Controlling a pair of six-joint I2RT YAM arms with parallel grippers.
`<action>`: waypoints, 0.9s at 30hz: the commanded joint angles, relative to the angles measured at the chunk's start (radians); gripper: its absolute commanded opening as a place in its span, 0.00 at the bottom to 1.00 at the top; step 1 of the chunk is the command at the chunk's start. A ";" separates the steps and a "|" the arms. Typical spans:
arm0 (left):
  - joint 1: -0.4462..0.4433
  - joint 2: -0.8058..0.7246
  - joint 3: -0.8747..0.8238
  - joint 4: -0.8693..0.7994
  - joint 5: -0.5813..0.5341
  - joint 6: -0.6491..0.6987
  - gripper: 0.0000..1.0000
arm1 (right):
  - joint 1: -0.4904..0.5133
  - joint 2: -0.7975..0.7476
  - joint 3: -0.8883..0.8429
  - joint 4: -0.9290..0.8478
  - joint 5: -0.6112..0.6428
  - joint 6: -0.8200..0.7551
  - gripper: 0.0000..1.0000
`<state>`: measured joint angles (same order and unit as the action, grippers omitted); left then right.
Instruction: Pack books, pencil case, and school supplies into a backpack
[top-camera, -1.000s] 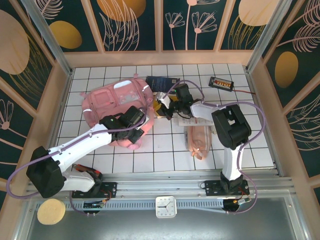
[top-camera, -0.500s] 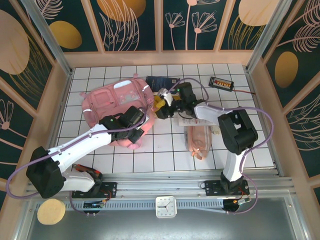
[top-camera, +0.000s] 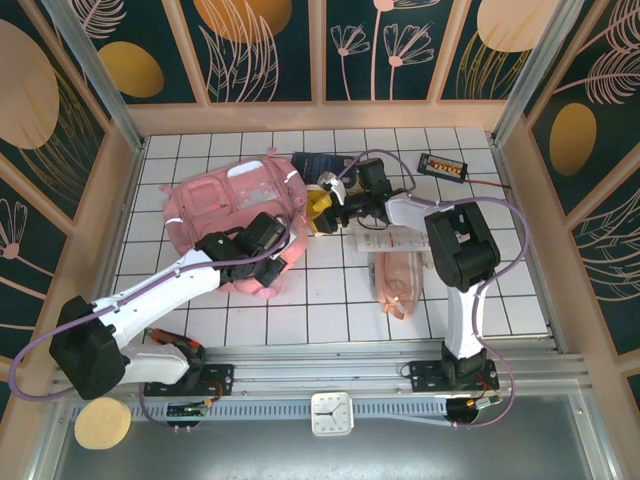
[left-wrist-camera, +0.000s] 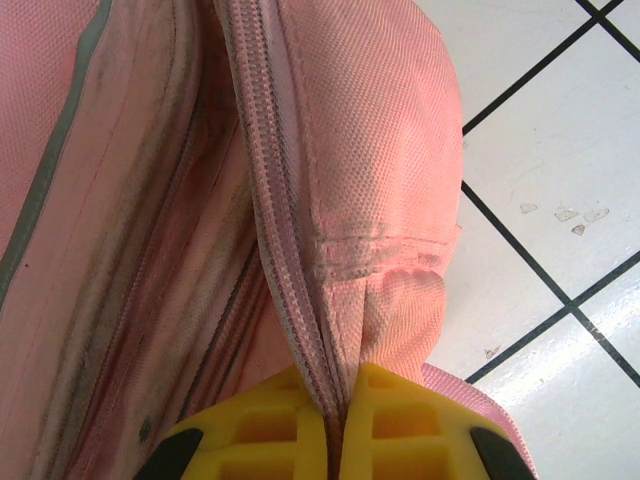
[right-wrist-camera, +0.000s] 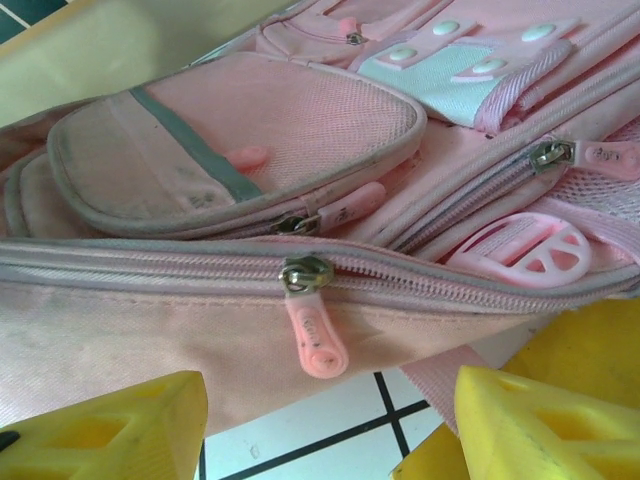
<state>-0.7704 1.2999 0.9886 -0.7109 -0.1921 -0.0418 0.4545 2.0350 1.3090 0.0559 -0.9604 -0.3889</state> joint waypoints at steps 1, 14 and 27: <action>0.003 -0.027 0.011 -0.006 -0.027 -0.003 0.00 | 0.015 0.046 0.060 -0.031 -0.043 -0.039 0.67; 0.003 -0.030 0.010 -0.005 -0.027 0.013 0.00 | 0.062 0.127 0.155 -0.029 -0.041 -0.019 0.64; 0.003 -0.047 0.015 -0.012 -0.037 0.031 0.00 | 0.066 0.169 0.197 -0.019 0.000 0.035 0.06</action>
<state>-0.7700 1.2869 0.9882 -0.7235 -0.2073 -0.0280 0.5083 2.1952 1.4845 0.0326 -0.9691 -0.3664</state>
